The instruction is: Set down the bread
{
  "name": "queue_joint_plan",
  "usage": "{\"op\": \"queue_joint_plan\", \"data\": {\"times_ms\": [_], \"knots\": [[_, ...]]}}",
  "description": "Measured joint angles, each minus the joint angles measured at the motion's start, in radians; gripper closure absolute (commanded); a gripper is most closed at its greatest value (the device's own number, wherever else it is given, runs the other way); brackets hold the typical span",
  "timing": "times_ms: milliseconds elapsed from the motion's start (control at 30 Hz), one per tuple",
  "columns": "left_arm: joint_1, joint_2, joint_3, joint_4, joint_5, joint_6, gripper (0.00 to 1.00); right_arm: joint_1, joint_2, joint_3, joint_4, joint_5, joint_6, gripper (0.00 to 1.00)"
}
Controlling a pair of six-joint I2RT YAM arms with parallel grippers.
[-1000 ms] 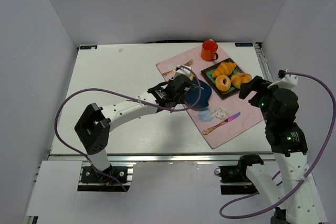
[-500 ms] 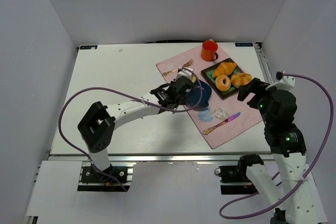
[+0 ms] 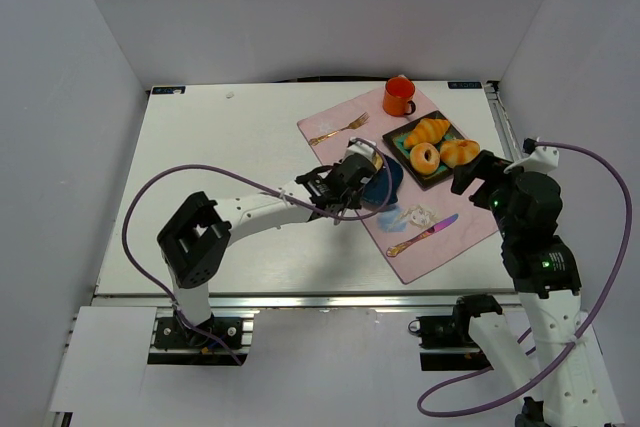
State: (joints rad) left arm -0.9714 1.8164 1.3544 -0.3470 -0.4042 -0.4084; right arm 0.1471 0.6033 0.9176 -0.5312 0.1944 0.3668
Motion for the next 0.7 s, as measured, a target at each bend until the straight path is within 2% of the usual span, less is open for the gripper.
{"op": "queue_joint_plan", "data": {"times_ms": [233,300,333,400,700], "knots": [[-0.023,0.0,-0.004,-0.003,0.0,-0.008,0.64,0.0,0.0,-0.006,-0.001,0.0,0.0,0.11],[-0.028,0.0,-0.006,-0.005,0.0,-0.011,0.55,0.0,-0.002,-0.008,-0.001,0.0,0.0,0.11],[-0.03,0.0,-0.006,-0.005,0.0,-0.012,0.46,0.0,-0.002,-0.01,0.0,-0.001,0.0,0.11],[-0.032,0.0,-0.006,-0.005,-0.003,-0.013,0.37,0.0,-0.003,-0.014,-0.001,-0.003,0.0,0.11],[-0.046,0.0,-0.005,-0.032,-0.018,-0.019,0.35,0.0,-0.009,-0.016,-0.001,-0.003,0.0,0.11]]}}
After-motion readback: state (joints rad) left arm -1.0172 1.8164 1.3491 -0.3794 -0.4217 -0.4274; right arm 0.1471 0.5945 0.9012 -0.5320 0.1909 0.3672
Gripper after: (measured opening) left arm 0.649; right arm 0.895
